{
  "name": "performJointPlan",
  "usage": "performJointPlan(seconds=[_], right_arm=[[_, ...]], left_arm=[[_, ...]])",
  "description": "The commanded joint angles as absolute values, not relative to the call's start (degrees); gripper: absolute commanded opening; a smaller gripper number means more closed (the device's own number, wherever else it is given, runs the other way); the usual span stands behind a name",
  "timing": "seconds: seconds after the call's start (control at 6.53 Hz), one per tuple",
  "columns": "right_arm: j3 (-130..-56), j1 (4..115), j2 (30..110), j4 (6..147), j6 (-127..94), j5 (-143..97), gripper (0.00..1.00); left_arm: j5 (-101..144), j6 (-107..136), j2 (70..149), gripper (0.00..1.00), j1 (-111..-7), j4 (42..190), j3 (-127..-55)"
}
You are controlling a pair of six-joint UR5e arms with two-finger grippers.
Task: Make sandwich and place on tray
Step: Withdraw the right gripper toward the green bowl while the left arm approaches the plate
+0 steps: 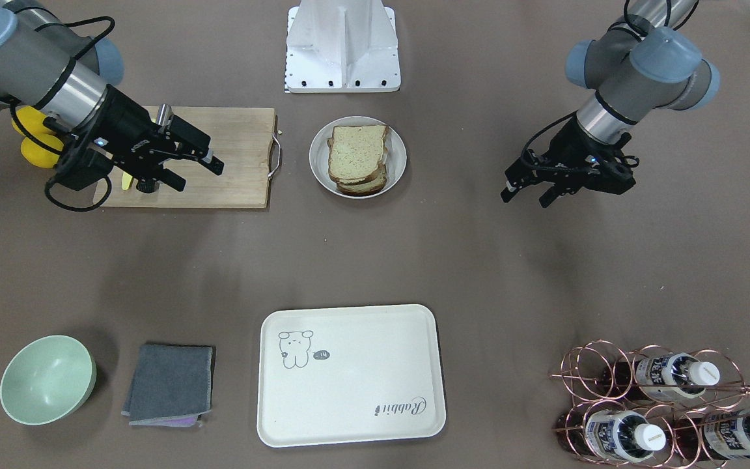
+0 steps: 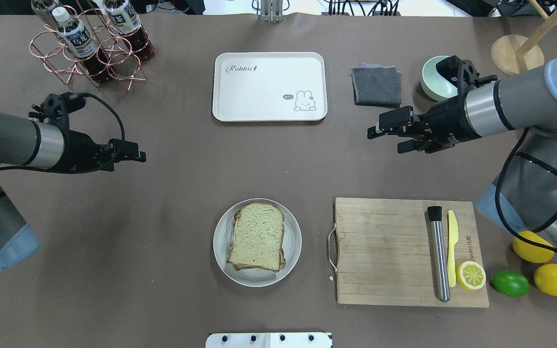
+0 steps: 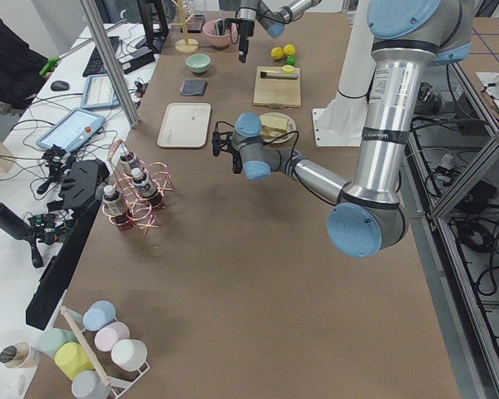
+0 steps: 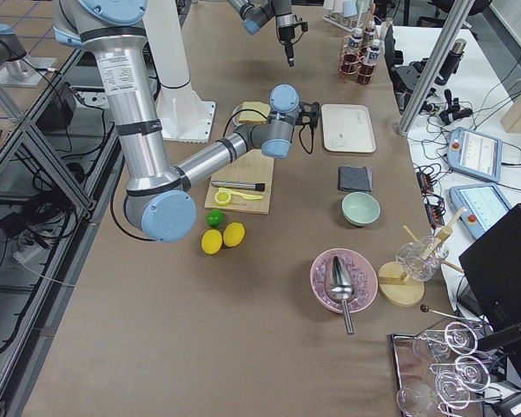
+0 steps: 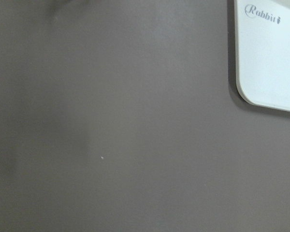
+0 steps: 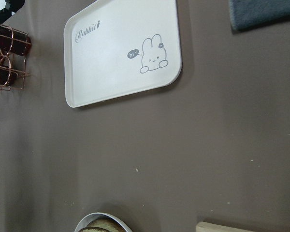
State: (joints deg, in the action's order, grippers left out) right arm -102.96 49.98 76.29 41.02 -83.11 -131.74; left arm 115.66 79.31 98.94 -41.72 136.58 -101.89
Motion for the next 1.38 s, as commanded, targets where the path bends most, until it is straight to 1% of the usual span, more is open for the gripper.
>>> performJointPlan(seconds=[0.0,0.31,0.46,0.92,1.22], right_arm=[[-102.7,53.7,77.1,42.8,-82.4,-136.9,0.99],[-102.7,53.8,79.9,42.7,-78.6,-136.9,0.99],[-102.7,53.9,80.2,42.6,-78.6,-136.9,0.99],[-102.6,53.8,81.2,42.3,-78.6,-136.7,0.99],[-102.6,53.8,81.6,42.2,-78.7,-136.6,0.99]], left_arm=[[107.3,86.4,99.1,0.97,-33.3,138.6,-104.0],[97.3,92.3,103.1,0.97,-23.9,138.3,-103.8],[93.9,92.4,104.5,0.91,-19.9,138.3,-103.5],[93.8,92.4,104.9,0.52,-19.2,138.2,-102.6],[92.0,92.4,105.6,0.51,-17.2,138.3,-101.6]])
